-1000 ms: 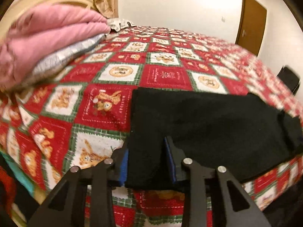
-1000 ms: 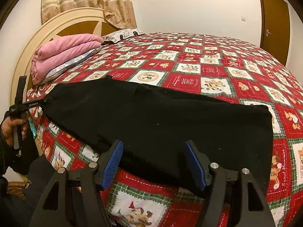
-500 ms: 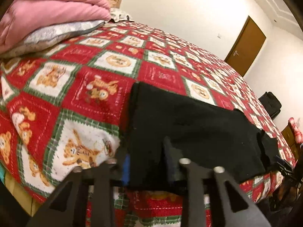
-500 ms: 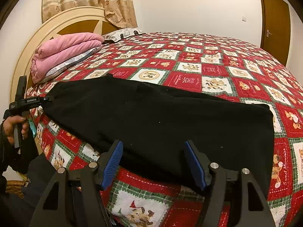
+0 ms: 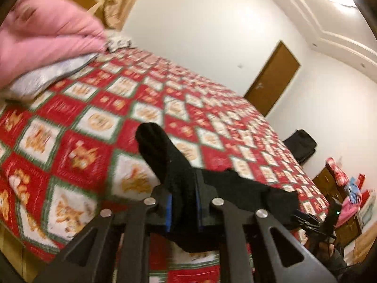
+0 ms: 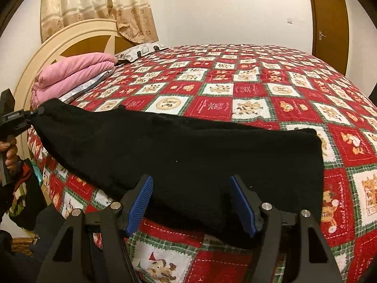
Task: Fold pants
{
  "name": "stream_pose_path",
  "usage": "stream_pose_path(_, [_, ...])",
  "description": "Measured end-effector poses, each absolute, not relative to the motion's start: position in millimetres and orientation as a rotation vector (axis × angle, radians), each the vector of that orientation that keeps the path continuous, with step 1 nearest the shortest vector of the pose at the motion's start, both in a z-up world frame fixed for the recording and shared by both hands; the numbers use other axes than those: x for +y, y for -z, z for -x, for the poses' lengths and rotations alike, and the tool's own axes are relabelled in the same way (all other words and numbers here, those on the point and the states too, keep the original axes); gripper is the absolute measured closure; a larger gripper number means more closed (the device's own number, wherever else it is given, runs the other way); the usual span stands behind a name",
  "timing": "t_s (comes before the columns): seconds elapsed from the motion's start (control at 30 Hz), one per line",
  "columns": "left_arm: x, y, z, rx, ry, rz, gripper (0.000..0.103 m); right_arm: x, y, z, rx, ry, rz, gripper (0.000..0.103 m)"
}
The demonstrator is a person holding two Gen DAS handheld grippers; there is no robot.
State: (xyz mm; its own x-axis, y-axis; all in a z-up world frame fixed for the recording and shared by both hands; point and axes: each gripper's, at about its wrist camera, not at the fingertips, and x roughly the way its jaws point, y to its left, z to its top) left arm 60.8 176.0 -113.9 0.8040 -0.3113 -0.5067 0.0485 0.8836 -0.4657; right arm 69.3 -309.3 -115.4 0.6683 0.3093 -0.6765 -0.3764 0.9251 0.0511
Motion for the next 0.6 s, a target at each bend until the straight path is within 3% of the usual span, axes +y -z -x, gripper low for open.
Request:
stream_pose_path(0.37, [71.7,56.1,-82.1,0.56,0.462,0.294,0.088,-351.5,90.0,-68.3,0.755,-0.327,0.011,0.035])
stream_pose_path(0.53, [14.9,44.2,-98.1,0.584,0.574,0.221,0.1,-377.6,82.3,-59.4,0.742,-0.286,0.001,0.035])
stream_pose_path(0.6, [-7.8,42.2,-102.0,0.601,0.62,0.203,0.1,-392.1,80.0,-56.6,0.737,-0.262,-0.014,0.035])
